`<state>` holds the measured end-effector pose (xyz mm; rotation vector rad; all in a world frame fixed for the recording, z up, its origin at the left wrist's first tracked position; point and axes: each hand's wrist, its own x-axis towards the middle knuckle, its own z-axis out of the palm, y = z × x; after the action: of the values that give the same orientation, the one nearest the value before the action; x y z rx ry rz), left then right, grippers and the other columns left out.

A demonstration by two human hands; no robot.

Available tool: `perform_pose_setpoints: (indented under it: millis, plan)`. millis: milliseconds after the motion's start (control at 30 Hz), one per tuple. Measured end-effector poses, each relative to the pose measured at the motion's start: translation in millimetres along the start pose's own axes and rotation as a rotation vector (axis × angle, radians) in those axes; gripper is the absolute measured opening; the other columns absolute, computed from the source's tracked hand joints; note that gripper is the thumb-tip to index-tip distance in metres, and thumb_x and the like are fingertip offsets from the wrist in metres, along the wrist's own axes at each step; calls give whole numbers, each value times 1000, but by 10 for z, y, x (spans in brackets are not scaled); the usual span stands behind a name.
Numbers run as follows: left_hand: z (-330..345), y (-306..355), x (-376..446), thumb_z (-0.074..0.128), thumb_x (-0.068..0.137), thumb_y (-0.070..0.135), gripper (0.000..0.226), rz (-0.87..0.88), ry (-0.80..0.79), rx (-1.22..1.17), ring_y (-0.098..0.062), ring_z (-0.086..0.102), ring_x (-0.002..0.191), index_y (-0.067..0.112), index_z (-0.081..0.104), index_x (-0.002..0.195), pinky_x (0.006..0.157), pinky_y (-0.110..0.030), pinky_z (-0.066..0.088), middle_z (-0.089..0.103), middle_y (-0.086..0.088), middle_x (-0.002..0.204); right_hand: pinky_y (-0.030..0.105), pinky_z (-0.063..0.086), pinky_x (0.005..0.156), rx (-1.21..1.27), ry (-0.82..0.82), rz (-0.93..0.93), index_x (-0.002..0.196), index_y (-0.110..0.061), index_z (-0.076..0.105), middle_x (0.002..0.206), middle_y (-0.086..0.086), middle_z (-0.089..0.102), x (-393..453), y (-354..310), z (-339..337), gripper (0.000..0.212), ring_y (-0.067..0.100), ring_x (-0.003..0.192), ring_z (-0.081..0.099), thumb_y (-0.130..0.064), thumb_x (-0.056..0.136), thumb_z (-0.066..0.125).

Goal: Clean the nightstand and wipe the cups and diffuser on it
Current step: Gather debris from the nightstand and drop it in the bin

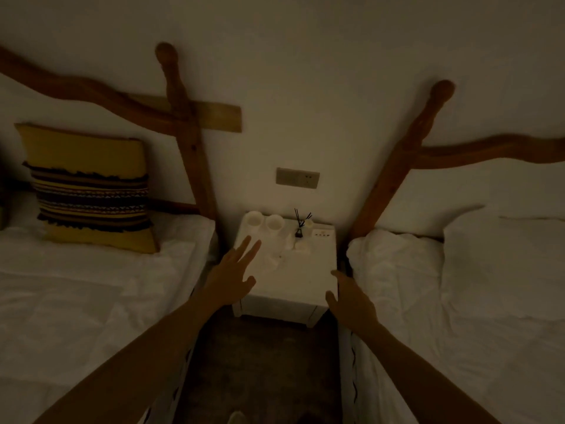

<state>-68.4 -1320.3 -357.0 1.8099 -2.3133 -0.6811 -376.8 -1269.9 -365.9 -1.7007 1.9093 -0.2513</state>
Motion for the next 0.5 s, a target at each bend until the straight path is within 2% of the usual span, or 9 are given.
perform_pose_setpoints:
  millis: [100,167,400,500]
  plan:
    - [217,-47,506,57,93,39,95,-24,25,-33,-30,22,148,50,-21,147,110,-45,41,-11,11,165,41,46,105,21,-72,18,152,-23,30,148,6,45,592,173,126,59,25,128,51,-35,99,52]
    - [411,-85,784,57,93,36,93,-60,27,-72,-28,22,148,49,-16,150,109,-43,41,-10,13,165,41,45,105,32,-114,36,151,-25,32,147,5,47,1044,298,240,57,25,127,51,-36,99,53]
    - [1302,-338,1578,55,95,23,72,-266,-29,-163,-22,26,146,26,17,157,114,-43,36,11,11,164,38,42,106,92,-249,110,146,-19,40,142,9,51,2451,703,817,48,26,127,50,-30,100,52]
    - [1655,-403,1818,55,95,24,55,-358,-26,-156,-18,35,137,25,39,147,102,-39,48,23,13,160,40,45,102,33,-293,84,144,-22,41,142,7,49,2917,837,1016,46,26,123,53,-32,101,51]
